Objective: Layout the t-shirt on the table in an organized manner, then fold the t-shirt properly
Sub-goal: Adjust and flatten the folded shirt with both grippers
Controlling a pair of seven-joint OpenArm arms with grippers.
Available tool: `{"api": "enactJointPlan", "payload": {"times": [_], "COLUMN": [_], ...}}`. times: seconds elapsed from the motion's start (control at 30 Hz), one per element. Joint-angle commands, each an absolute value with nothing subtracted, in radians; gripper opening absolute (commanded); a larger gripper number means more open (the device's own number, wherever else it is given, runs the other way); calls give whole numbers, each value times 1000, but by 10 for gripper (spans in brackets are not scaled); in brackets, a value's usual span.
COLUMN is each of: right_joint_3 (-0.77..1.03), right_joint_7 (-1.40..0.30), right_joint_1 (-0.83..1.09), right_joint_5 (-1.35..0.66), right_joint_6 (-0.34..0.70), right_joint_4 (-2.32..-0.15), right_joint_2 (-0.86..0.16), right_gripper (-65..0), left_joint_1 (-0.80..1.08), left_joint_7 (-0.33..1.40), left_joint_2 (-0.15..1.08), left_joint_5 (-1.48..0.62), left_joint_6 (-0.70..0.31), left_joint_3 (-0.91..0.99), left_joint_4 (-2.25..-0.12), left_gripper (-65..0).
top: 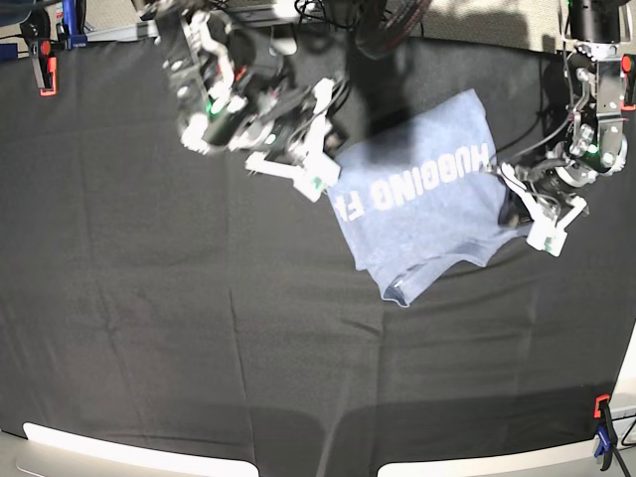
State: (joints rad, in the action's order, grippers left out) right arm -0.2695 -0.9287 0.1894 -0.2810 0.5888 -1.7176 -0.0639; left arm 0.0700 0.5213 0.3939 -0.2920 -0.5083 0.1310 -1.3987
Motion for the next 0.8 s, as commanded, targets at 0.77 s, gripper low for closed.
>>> {"api": "enactJointPlan", "payload": {"times": [0.77], "right_joint_3": [-262], "right_joint_7": [-865], "right_joint_1": [51], "right_joint_5": [-177], "right_joint_6": [534], "right_joint_4": [-1712], "right_joint_2": [-5], "right_gripper": [-650], "left_joint_1": [434], "left_joint_7": [628], "left_joint_2": [282], "left_joint_5": [-369], "left_joint_6": [-465], "left_joint_3": [308], "left_joint_4": [-1738], "left_gripper": [-650]}}
